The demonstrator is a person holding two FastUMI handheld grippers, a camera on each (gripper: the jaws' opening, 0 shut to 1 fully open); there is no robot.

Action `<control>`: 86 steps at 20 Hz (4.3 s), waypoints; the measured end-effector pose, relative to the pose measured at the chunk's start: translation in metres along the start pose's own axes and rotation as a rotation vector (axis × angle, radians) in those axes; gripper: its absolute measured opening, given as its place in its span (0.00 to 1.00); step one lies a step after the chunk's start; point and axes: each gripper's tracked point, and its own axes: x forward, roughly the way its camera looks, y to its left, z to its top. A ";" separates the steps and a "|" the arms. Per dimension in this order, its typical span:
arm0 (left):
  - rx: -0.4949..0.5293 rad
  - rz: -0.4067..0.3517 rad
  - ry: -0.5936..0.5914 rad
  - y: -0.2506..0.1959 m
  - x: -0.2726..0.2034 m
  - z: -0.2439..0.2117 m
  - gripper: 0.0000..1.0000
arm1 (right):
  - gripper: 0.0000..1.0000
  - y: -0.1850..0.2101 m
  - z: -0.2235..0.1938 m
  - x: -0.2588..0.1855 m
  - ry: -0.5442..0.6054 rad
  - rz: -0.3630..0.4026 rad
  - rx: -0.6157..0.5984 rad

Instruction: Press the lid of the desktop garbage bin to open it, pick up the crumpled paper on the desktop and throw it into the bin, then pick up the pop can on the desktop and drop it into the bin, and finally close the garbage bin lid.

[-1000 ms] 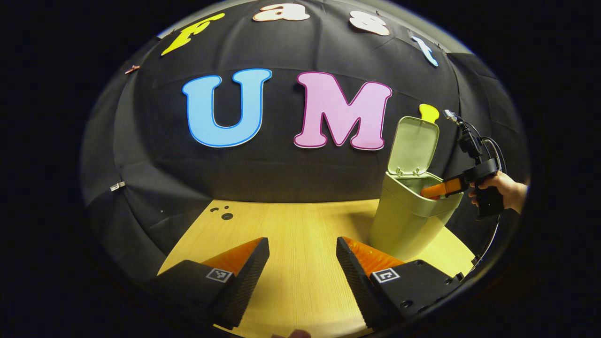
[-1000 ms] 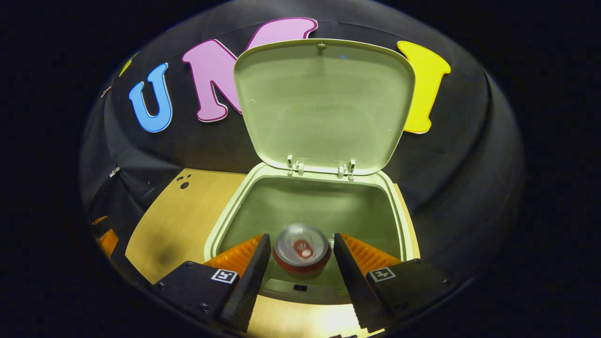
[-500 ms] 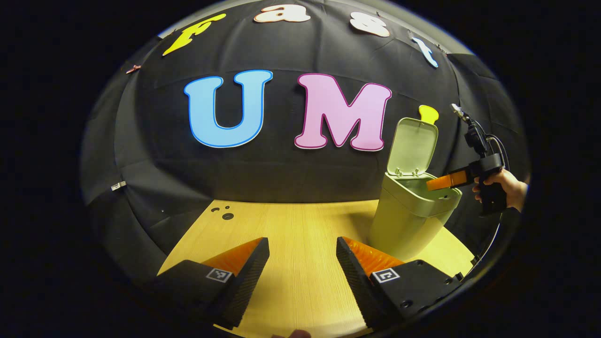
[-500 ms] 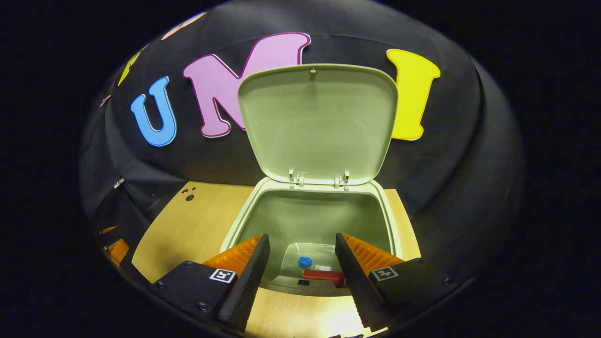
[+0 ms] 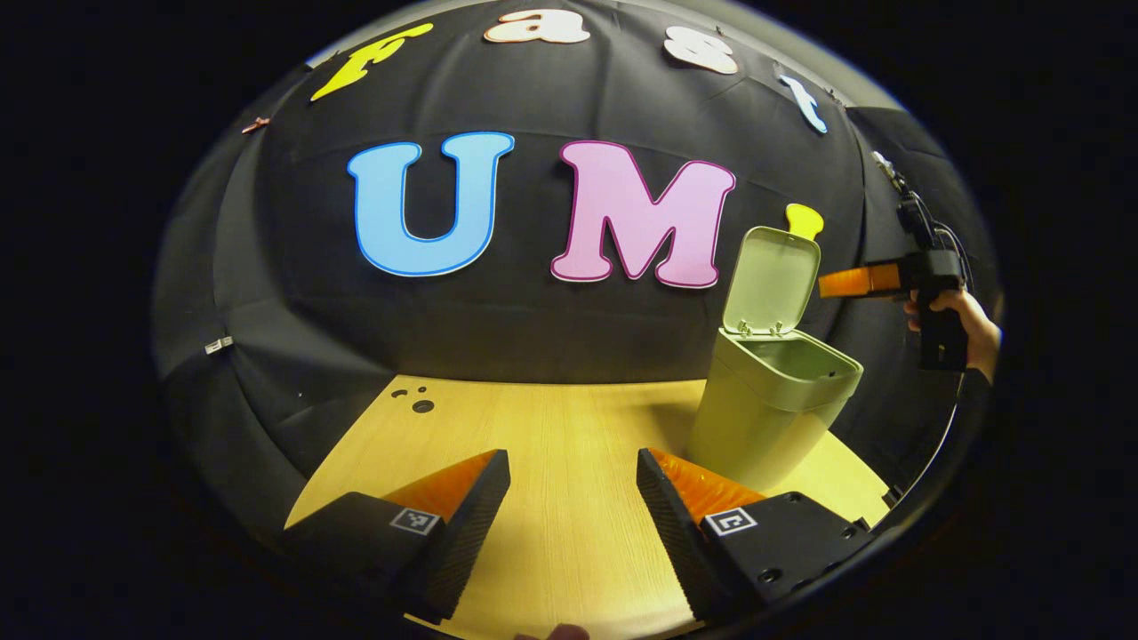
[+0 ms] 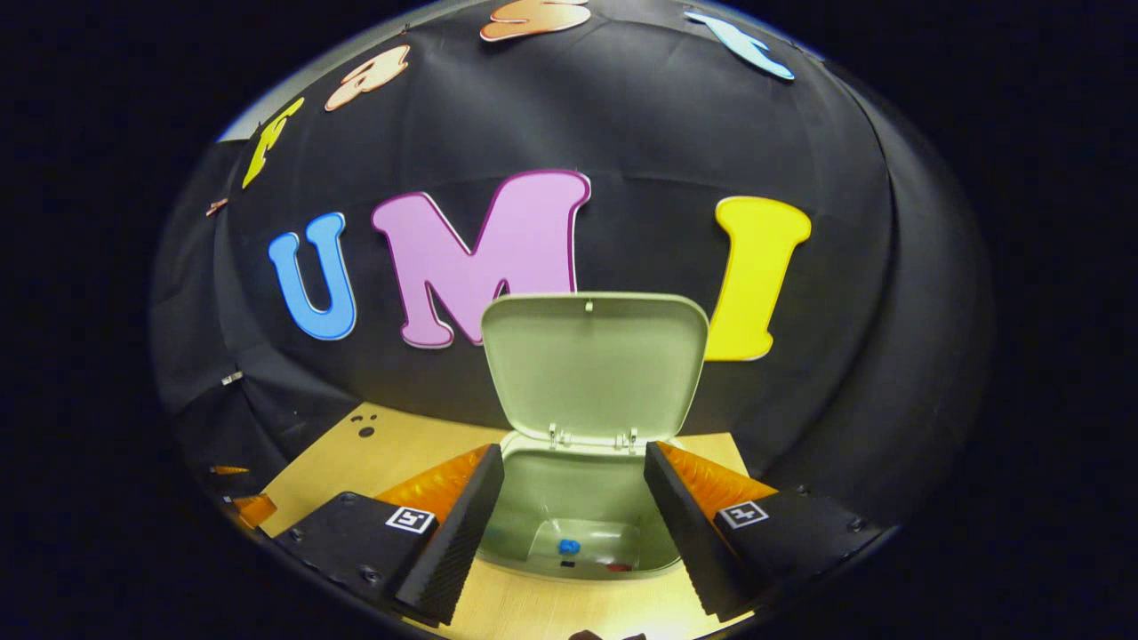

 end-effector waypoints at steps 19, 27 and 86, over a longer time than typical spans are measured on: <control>-0.028 0.049 -0.003 0.017 0.000 -0.002 0.92 | 0.97 0.008 0.112 0.079 -0.203 -0.070 -0.012; -0.028 0.061 0.005 0.025 0.006 -0.007 0.93 | 0.97 -0.007 0.095 0.113 -0.146 -0.109 0.013; 0.018 -0.256 0.013 0.023 0.032 -0.020 0.95 | 0.98 0.012 -0.123 0.018 0.086 -0.185 0.083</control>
